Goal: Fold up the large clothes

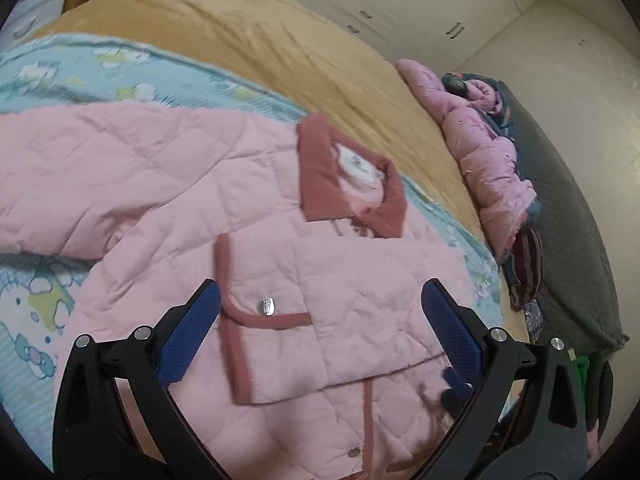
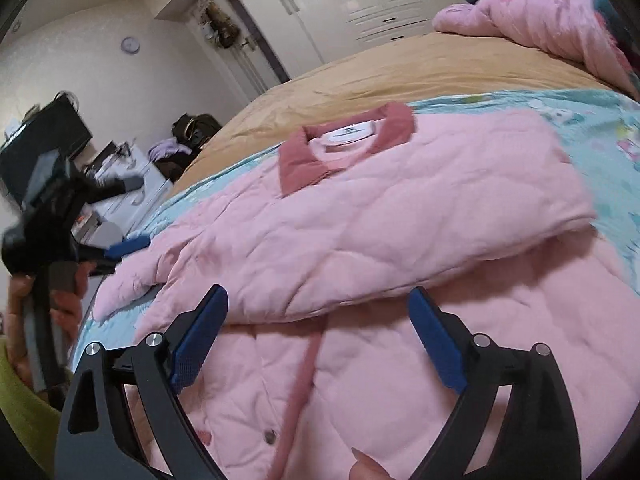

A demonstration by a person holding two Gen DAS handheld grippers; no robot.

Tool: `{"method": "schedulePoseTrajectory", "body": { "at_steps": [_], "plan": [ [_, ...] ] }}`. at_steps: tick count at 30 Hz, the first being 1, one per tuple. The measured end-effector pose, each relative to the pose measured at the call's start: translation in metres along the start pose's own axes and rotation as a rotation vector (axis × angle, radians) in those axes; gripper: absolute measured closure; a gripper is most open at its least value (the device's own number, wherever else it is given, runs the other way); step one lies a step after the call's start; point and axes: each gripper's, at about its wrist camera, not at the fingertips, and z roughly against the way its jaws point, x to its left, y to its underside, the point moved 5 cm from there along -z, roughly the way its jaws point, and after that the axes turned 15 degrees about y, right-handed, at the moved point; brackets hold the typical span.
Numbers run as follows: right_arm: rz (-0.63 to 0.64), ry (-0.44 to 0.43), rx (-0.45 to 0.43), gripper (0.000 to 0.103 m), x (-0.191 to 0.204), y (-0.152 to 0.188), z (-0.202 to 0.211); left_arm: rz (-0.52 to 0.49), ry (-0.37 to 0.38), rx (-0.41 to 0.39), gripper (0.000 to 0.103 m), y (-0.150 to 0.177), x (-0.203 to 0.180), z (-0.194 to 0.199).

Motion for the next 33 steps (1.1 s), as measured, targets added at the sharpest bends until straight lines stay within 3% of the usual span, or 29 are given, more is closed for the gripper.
{"method": "schedulePoseTrajectory", "body": {
  "at_steps": [3,7,15,21,26,33],
  "plan": [
    [-0.019,-0.003,-0.008,0.012,-0.009,0.000,0.012,0.045,0.005,0.027,0.009,0.005,0.014,-0.002],
    [0.005,0.071,-0.029,0.012,-0.022,-0.003,0.026,0.099,0.009,0.063,0.009,0.014,0.033,-0.017],
    [-0.057,0.076,-0.056,0.012,-0.054,-0.003,0.051,0.185,0.027,0.108,0.012,0.025,0.052,-0.050],
    [-0.086,0.115,-0.082,0.012,-0.072,-0.008,0.062,0.161,-0.010,0.101,0.049,0.027,0.052,-0.057],
    [-0.084,0.117,-0.104,0.012,-0.074,-0.011,0.070,0.123,-0.080,0.069,0.094,0.023,0.055,-0.053],
    [-0.077,0.138,-0.089,0.012,-0.075,-0.010,0.067,0.003,-0.018,-0.041,0.098,0.001,0.011,-0.018]
  ]
}}
